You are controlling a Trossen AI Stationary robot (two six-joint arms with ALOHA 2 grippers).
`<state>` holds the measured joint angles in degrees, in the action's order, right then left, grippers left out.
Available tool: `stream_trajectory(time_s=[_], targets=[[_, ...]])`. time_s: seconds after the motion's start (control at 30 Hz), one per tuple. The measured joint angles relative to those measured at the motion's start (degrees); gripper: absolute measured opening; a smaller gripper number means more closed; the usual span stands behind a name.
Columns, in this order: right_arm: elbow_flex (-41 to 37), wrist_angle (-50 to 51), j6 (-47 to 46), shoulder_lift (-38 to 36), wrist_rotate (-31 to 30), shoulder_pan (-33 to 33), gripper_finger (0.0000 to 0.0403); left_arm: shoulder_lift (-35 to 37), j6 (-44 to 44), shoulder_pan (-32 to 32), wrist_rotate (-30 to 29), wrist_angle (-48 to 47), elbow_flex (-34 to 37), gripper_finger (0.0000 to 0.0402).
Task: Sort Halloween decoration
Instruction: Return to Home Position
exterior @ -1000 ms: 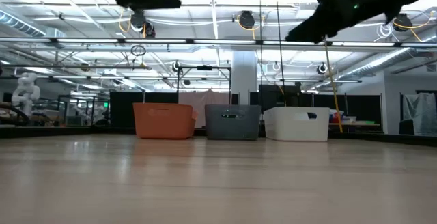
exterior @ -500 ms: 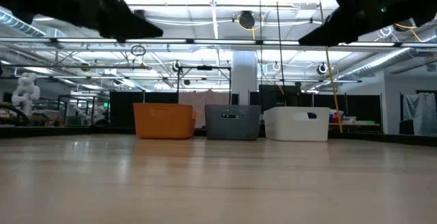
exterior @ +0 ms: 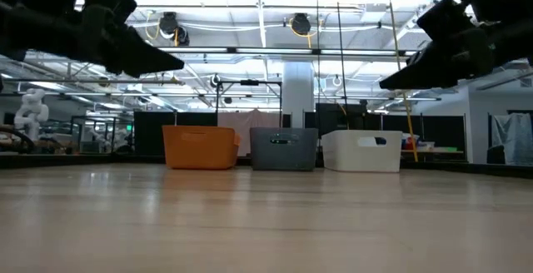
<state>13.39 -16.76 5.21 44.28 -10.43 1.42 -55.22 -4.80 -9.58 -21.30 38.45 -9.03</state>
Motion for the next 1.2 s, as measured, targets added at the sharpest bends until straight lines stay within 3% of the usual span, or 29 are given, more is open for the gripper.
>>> stream_trajectory(time_s=[0.13, 0.3, 0.63, 0.83, 1.2], targets=[[-2.09, -2.56, -0.2, -0.85, 0.12, 1.24, 0.0001, 0.0, 1.44, 0.67, 3.42, 5.53, 4.11, 0.0], [-2.14, -1.55, 0.03, -1.32, 0.14, 2.07, 0.0, -0.03, 3.79, 1.16, 3.58, 11.46, 8.64, 0.0], [-2.17, 1.75, -0.45, -1.32, 0.36, 4.41, 0.0, 0.0, 2.43, 1.17, 4.61, 11.44, 8.67, 0.0], [-2.22, 2.64, -0.65, -1.32, 3.43, 6.89, 0.0, 0.06, 1.08, 1.28, 6.47, 10.59, 8.69, 0.0], [-10.12, -8.13, -2.04, -1.96, 3.28, 8.84, 0.0, 6.07, 2.42, 1.26, 8.71, 4.87, 8.71, 0.0]])
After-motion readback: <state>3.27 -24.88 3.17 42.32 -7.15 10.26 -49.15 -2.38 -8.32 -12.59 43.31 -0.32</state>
